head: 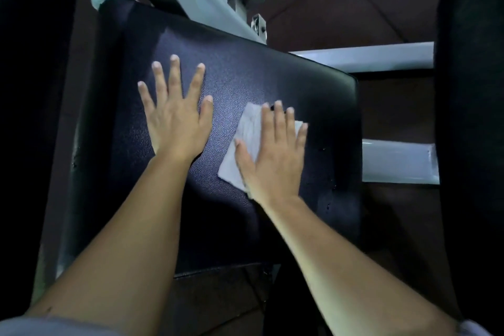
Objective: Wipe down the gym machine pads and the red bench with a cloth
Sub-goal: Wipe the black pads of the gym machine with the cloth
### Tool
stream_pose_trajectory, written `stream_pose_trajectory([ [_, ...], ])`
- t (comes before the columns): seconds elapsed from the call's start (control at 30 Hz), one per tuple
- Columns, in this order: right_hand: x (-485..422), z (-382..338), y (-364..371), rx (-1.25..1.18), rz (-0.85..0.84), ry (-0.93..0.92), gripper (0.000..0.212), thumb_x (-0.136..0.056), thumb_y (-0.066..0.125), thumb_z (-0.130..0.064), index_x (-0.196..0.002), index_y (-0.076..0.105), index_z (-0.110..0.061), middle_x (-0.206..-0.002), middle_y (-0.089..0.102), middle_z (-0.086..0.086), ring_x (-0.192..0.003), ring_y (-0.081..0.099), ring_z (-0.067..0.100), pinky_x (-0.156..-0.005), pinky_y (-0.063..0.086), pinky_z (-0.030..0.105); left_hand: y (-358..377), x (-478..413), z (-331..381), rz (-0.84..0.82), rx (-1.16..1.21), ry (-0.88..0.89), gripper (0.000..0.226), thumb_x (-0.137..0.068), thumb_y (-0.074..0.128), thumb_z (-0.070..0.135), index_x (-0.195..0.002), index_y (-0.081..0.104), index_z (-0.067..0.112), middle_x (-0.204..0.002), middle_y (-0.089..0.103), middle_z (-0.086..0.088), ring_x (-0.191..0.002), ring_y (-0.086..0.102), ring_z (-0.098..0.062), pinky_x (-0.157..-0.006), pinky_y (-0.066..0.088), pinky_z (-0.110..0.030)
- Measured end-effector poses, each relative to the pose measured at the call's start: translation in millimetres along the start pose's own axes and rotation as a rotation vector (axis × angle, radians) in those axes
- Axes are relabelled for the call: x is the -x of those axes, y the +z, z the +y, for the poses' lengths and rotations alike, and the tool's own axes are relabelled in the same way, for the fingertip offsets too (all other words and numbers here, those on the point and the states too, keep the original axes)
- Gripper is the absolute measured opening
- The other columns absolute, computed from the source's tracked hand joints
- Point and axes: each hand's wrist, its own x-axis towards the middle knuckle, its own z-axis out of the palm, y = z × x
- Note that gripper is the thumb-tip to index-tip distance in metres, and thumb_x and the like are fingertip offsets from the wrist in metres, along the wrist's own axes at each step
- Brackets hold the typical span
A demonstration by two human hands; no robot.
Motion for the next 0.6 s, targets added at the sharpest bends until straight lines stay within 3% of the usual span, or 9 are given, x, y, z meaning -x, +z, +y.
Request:
stream_pose_trajectory([
  [0.23,-63.9,48.2,-11.4,0.078,0.008,0.261,0.068,-0.090,0.043,-0.045,-0.147,0.029,-0.010,-0.150,0.029,0.022,-0.138,0.026,0.037,-0.117,0.012,0.049,-5.7,-3.1,18.7,0.023,0.109,-0.083,0.055,-0.093,0.044,0.031,-0.147,0.031,0.027,-0.160,0.012,-0.011,-0.147,0.001,-0.035,-0.115,-0.002,-0.059],
  [0.33,-37.7,35.0,-7.7,0.041,0.051,0.260,0.069,-0.086,0.044,-0.043,-0.146,0.033,-0.011,-0.149,0.034,0.018,-0.139,0.028,0.033,-0.116,0.013,0.051,-3.4,-8.9,39.8,0.030,0.129,0.017,0.057,-0.094,0.043,0.030,-0.148,0.027,0.027,-0.160,0.012,-0.012,-0.147,0.002,-0.035,-0.116,0.000,-0.057],
  [0.5,-2.0,40.7,-3.2,0.040,0.104,0.233,0.073,-0.086,0.039,-0.059,-0.142,0.038,-0.013,-0.149,0.037,0.016,-0.140,0.029,0.033,-0.116,0.016,0.050,11.5,-24.4,52.7,-0.015,0.044,0.094,0.053,-0.099,0.029,0.039,-0.150,0.020,0.031,-0.161,0.005,-0.010,-0.147,-0.005,-0.036,-0.115,-0.003,-0.060],
  [0.6,-52.7,58.1,2.0,0.073,0.228,0.405,0.077,-0.081,0.042,-0.063,-0.139,0.045,-0.013,-0.143,0.045,0.018,-0.135,0.038,0.034,-0.114,0.023,0.051,15.5,-23.4,53.9,-0.003,-0.002,0.106,0.055,-0.099,0.026,0.045,-0.151,0.017,0.031,-0.161,0.004,-0.012,-0.146,-0.005,-0.037,-0.115,-0.002,-0.061],
])
